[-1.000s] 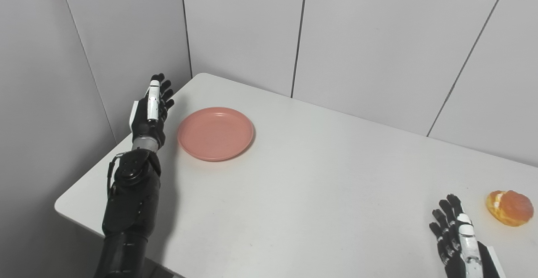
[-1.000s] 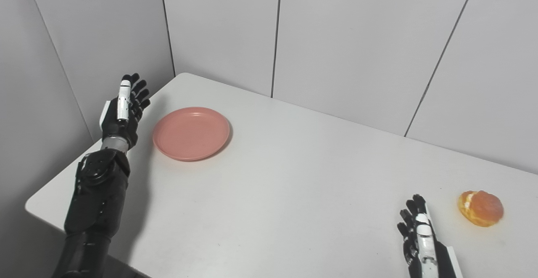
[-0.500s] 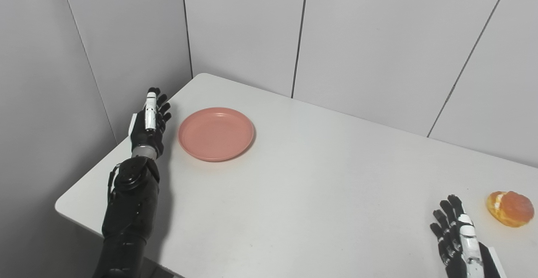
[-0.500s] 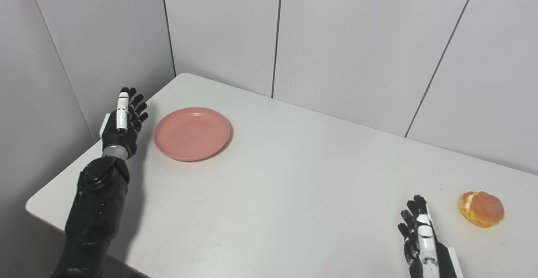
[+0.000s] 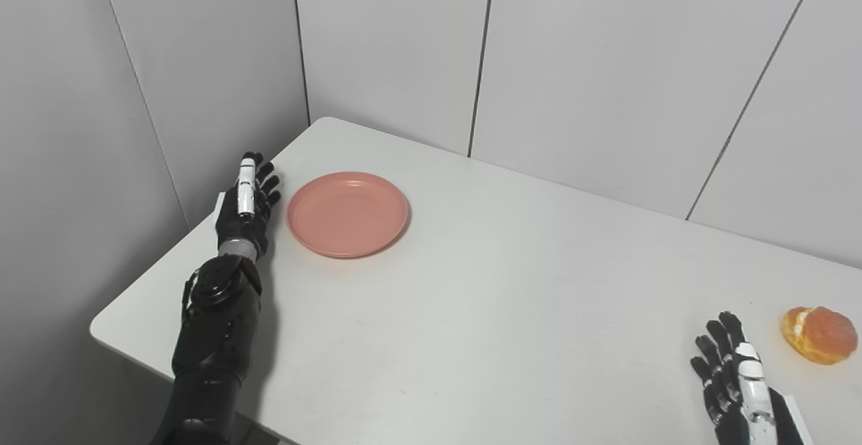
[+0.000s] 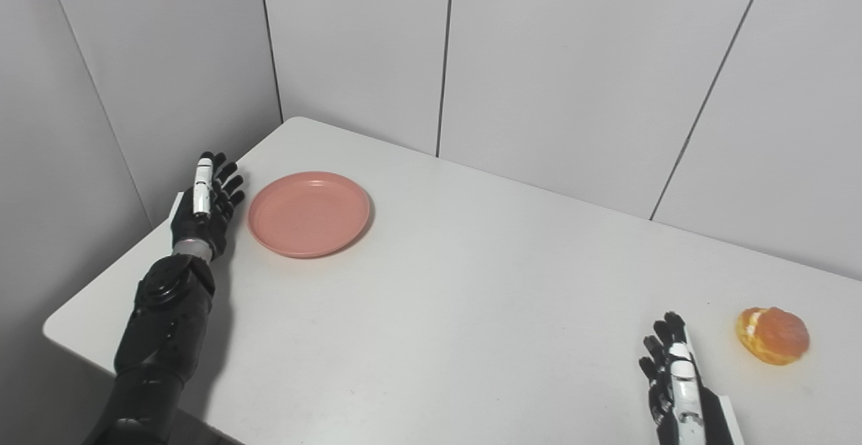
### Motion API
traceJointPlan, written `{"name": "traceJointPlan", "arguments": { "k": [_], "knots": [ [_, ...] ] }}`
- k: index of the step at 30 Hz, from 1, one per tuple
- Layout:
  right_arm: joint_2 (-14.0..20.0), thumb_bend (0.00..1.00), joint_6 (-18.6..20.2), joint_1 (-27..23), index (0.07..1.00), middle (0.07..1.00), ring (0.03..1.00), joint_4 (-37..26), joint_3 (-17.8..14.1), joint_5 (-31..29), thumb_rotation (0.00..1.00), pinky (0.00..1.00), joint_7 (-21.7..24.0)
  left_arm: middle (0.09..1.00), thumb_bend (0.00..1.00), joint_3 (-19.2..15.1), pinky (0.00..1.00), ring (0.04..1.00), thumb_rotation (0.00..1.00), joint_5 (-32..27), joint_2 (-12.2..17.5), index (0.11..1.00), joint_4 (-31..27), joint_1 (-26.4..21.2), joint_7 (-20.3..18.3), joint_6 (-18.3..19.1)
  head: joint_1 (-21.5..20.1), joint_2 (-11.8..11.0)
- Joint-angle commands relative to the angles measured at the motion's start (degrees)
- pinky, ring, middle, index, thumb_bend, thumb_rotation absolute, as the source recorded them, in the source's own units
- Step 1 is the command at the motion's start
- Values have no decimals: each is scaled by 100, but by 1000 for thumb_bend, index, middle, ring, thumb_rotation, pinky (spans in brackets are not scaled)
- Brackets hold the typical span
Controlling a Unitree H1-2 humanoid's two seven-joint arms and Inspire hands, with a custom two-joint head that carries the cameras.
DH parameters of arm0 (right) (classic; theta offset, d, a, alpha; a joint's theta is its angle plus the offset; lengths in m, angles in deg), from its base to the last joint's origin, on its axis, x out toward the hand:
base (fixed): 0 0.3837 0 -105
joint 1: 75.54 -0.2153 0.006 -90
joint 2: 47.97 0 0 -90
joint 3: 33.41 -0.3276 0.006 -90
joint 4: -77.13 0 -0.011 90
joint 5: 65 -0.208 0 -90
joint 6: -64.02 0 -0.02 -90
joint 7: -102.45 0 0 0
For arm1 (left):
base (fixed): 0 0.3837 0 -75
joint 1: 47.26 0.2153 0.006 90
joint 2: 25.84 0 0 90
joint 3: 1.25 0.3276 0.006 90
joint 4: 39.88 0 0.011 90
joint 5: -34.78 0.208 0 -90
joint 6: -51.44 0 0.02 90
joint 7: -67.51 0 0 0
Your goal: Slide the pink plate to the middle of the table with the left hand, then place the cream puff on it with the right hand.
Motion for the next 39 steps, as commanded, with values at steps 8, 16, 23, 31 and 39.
{"name": "traceJointPlan", "arguments": {
  "k": [8,16,23,31,39],
  "knots": [
    [-24,204,77,-122,1000,1000,1000,-262,3,18,1000,1000,-44,931,385,248,932,941,1000,-110,176,903,23,-258,-458,-142,-110,102],
    [3,224,-1,-136,1000,1000,1000,-168,1,22,1000,1000,-9,921,382,456,937,931,1000,50,140,898,281,-327,-432,-212,-160,156],
    [-21,240,-9,-132,1000,1000,1000,-149,0,16,1000,1000,-13,912,404,492,930,923,1000,-25,105,883,413,-349,-541,-239,-263,226],
    [-13,252,-53,-123,1000,1000,1000,-129,15,5,1000,1000,20,911,392,470,888,913,1000,-229,42,887,432,-302,-708,-97,-390,309],
    [-19,269,-152,-135,1000,1000,1000,-56,57,90,1000,1000,20,912,396,558,933,918,1000,-250,-50,889,127,-221,-629,174,-570,397]
  ]
}}
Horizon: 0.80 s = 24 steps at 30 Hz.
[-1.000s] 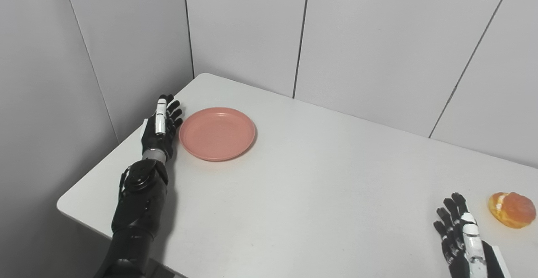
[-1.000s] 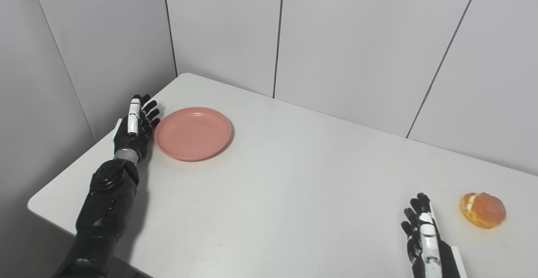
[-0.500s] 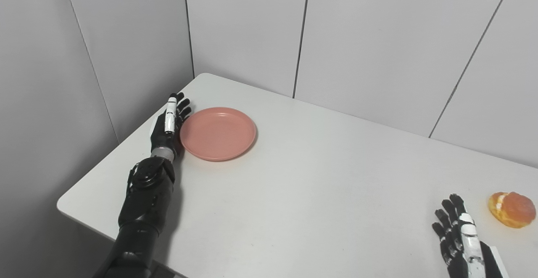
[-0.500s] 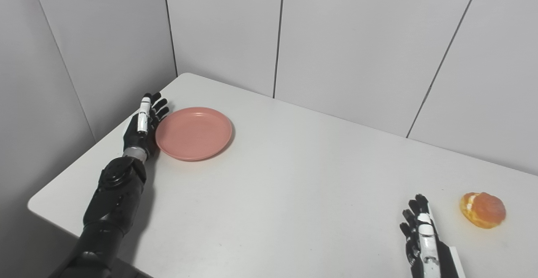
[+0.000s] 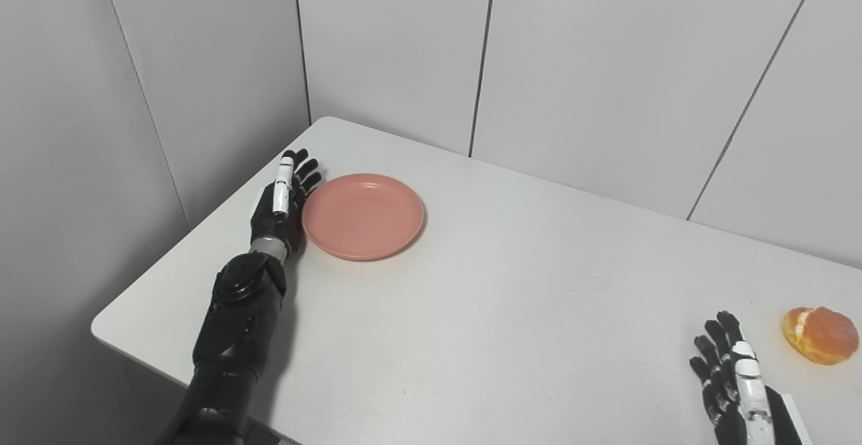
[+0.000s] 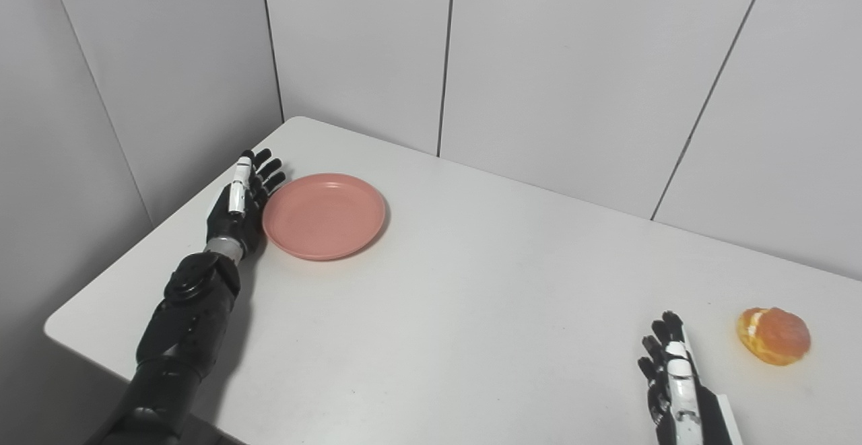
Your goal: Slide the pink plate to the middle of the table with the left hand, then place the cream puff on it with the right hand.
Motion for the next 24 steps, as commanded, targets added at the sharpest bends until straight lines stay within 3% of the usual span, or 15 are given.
{"name": "traceJointPlan", "arguments": {
  "k": [1,7,24],
  "knots": [
    [-7,277,-299,-138,1000,1000,1000,-28,10,9,1000,1000,25,912,392,24,934,917,1000,-63,-3,892,-89,-84,-42,161,-33,12],
    [-45,305,-228,-135,1000,1000,1000,-32,32,67,1000,1000,-4,909,387,58,924,910,1000,-105,-14,890,-7,-74,-214,176,-221,94],
    [-131,351,-362,-140,1000,1000,995,53,44,191,1000,1000,-37,907,392,438,918,901,1000,-71,-447,868,-821,195,-310,697,-450,243]
  ]
}}
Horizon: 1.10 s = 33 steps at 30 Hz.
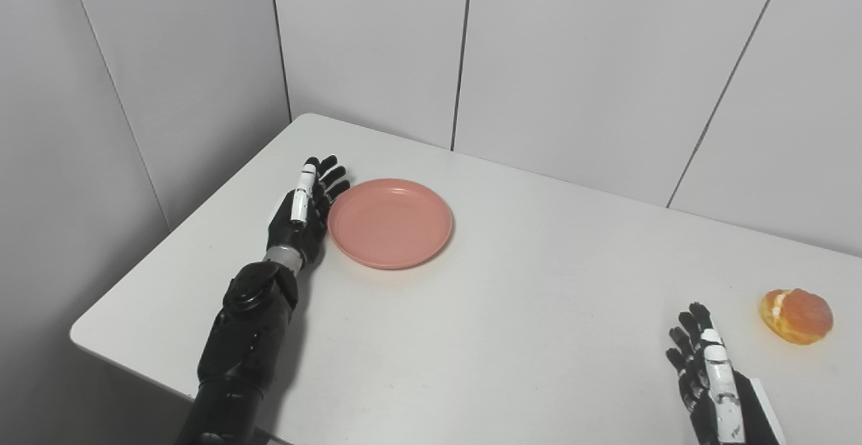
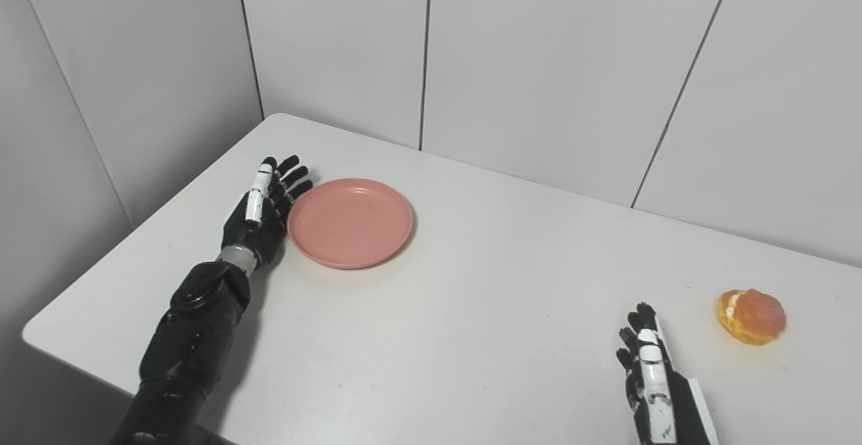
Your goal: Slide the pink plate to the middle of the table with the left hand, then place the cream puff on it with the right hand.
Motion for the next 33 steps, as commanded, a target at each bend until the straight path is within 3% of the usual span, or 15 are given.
{"name": "traceJointPlan", "arguments": {
  "k": [1,11,33],
  "knots": [
    [-45,350,-332,-143,1000,1000,995,-115,10,-19,1000,1000,-5,907,391,106,918,901,1000,-22,-53,868,-133,3,-88,136,-14,6],
    [-99,362,-170,-143,1000,1000,1000,-222,35,10,1000,1000,-45,915,390,541,915,911,1000,59,-274,883,-615,165,-178,296,-159,94],
    [-254,367,-128,-174,1000,1000,1000,-264,120,128,1000,1000,-122,896,419,1138,888,889,1000,64,-747,877,-1462,417,-400,750,-586,289]
  ]
}}
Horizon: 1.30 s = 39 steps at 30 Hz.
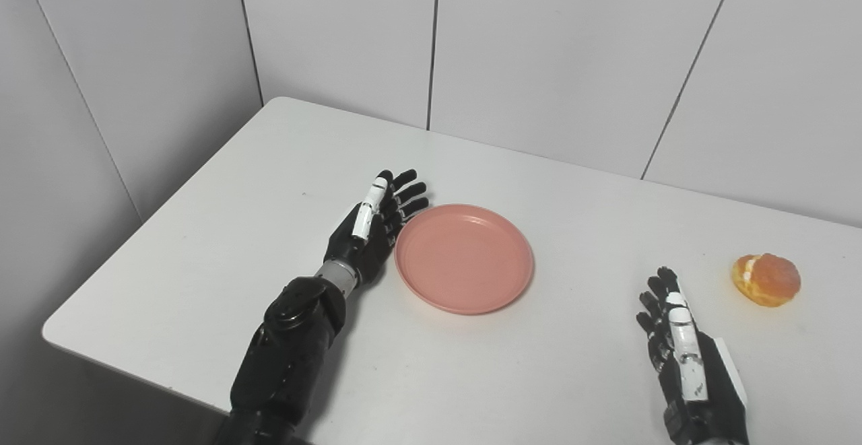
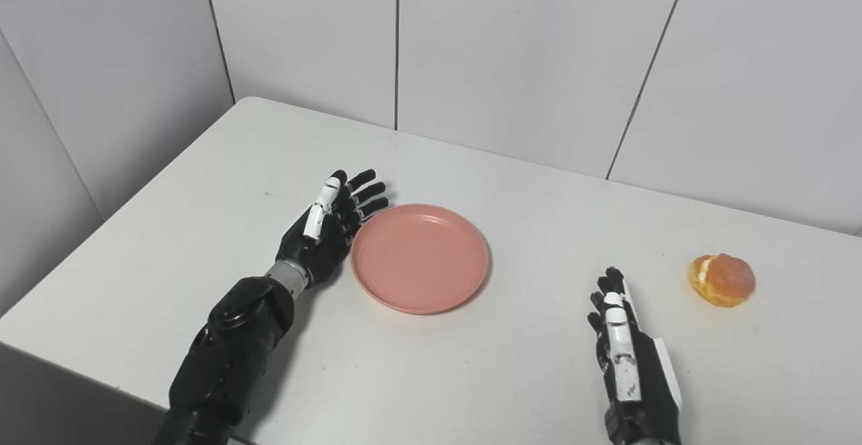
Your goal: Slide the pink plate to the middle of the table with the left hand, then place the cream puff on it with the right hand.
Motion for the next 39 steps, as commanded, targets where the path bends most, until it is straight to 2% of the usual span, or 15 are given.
{"name": "traceJointPlan", "arguments": {
  "k": [1,9,23,34,39],
  "knots": [
    [-52,365,-144,-172,1000,1000,1000,-210,15,-29,1000,1000,-16,894,419,72,883,886,1000,48,-10,878,-176,-55,-55,100,-6,-1],
    [-55,363,-198,-186,1000,1000,993,-198,39,22,1000,1000,-16,896,401,441,893,892,1000,75,-317,873,-875,220,4,449,-149,92],
    [-154,377,-40,-215,1000,1000,1000,-243,85,64,1000,1000,-106,897,412,860,896,893,1000,295,-618,880,-1700,600,52,897,-358,197],
    [-226,364,-108,-211,1000,1000,989,-211,137,196,1000,998,-201,906,410,884,911,902,1000,300,-615,889,-1792,767,-2,781,-573,228],
    [-234,355,-134,-199,1000,1000,989,-221,183,253,1000,1000,-230,919,418,838,924,915,1000,315,-628,900,-1746,865,10,682,-809,246]
  ]
}}
